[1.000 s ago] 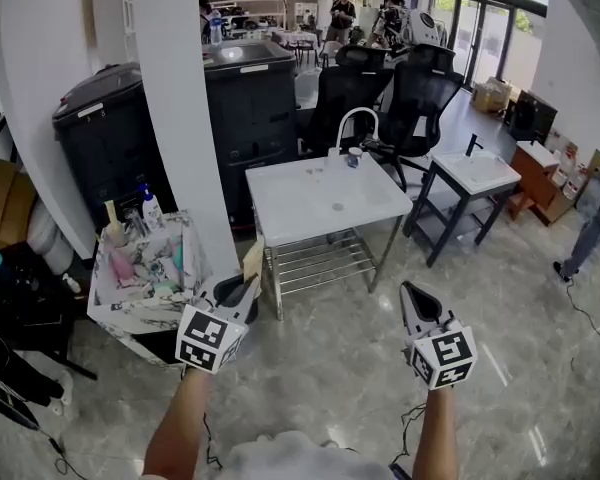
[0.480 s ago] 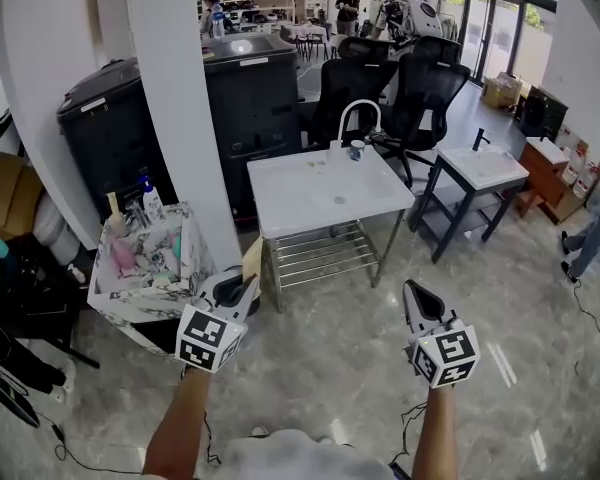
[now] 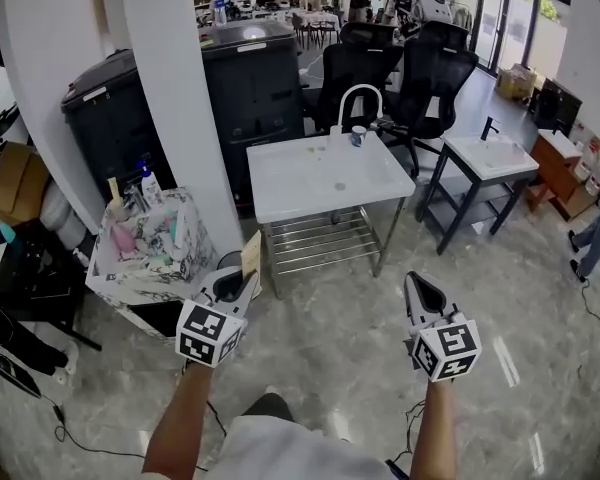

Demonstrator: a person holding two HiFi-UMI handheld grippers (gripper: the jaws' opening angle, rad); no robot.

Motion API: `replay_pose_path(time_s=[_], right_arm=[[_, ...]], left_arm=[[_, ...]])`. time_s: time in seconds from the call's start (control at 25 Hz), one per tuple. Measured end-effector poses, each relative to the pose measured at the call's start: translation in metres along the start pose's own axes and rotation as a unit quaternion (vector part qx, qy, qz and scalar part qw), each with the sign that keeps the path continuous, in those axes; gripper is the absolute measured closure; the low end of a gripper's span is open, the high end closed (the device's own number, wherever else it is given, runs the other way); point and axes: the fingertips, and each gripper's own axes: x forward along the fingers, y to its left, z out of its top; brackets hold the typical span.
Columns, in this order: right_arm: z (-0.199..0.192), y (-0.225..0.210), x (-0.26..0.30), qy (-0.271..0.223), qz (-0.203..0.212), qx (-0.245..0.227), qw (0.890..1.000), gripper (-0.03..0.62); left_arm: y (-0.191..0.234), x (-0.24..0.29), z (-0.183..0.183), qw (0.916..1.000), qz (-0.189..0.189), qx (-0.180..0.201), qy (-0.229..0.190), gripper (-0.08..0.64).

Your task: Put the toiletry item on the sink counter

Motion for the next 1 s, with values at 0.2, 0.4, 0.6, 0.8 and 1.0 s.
replay_pose_path(time_s=[0.2,0.4,0.6,0.8,1.0], right_arm=[[-0.007,-0.023,0.013,0.002,0.010,-0.004,1.000,0.595],[-0.012,-0.048,0.040,-0.007,0.014,-0.006,1.000,0.596],[-0.023,-0.091,0.094,0.007,0.015,-0.012,1.000,0.597],[-0.020,-0.144,0.174,0.008,0.017,-0.006,1.000,0.596],[-0.017,-0.184,0.261,0.014,0.030,-0.025,0.999,0.597]], left_arm=[[-0.005,0.033,0.007,1.0000,-0.004,0.000,0.001,0.532],[0.005,0.079,0.001,1.0000,-0.003,0.003,0.007,0.532],[0.032,0.150,0.000,0.9999,0.007,-0.002,0.010,0.532],[0.074,0.229,0.004,0.9996,0.018,-0.011,0.020,0.532],[0.123,0.304,0.011,0.9990,0.033,-0.019,0.025,0.532]])
